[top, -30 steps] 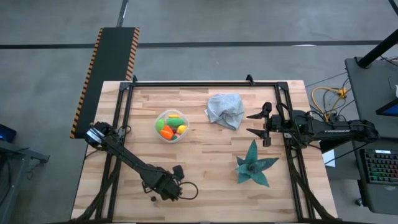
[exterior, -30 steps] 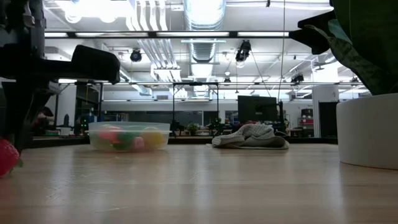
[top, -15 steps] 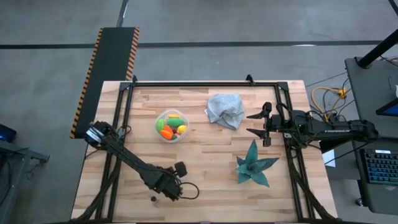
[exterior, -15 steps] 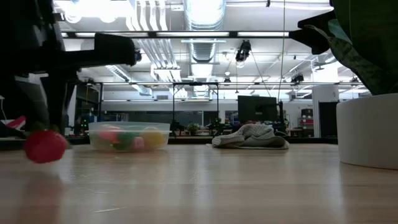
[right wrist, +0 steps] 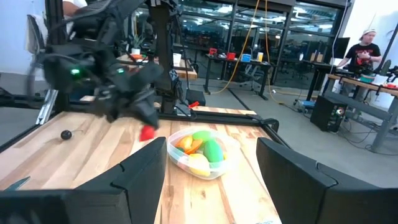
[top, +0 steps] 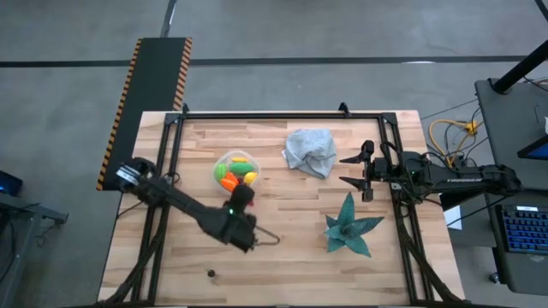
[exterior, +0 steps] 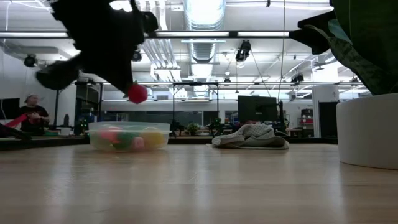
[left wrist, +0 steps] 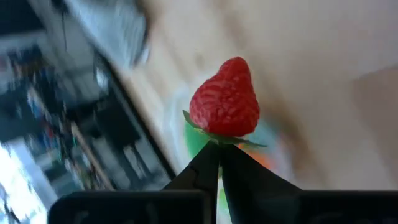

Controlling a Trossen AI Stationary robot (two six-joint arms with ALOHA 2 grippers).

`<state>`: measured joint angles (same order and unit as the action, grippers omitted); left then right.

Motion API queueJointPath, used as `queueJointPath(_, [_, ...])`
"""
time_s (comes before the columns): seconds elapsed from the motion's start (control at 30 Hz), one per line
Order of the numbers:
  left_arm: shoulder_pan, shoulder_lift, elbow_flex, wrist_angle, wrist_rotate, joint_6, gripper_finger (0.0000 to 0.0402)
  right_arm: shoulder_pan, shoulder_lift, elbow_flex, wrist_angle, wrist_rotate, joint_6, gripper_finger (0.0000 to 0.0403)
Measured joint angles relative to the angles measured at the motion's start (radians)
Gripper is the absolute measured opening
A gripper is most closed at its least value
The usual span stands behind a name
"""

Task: Pick and placing Produce into tupperware
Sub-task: Put the red strawberry into the transparent container

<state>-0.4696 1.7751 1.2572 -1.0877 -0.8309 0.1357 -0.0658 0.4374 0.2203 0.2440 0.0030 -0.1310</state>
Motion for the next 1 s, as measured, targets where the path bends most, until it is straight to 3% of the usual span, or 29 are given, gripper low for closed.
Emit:
queueJointPath(0.27, [0.16, -0.007, -0.013, -0.118, 0.005, -0.226, 0.0, 0.0, 0.0, 0.0, 0.0, 0.0, 0.0, 0.0242])
queueJointPath(0.5, [0.284, -0.006, -0.034, -0.128, 0.113, -0.234, 0.0, 0.0, 0.0, 0.0, 0.0, 0.0, 0.0, 0.0242])
queueJointPath(0.67, [0.346, -0.006, -0.05, -0.126, 0.119, -0.223, 0.0, 0.0, 0.0, 0.0, 0.0, 0.0, 0.0, 0.0242])
queueJointPath(1.0, [0.37, -0.006, -0.079, -0.124, 0.138, -0.196, 0.0, 0.0, 0.0, 0.0, -0.001, 0.0, 0.0, 0.0242])
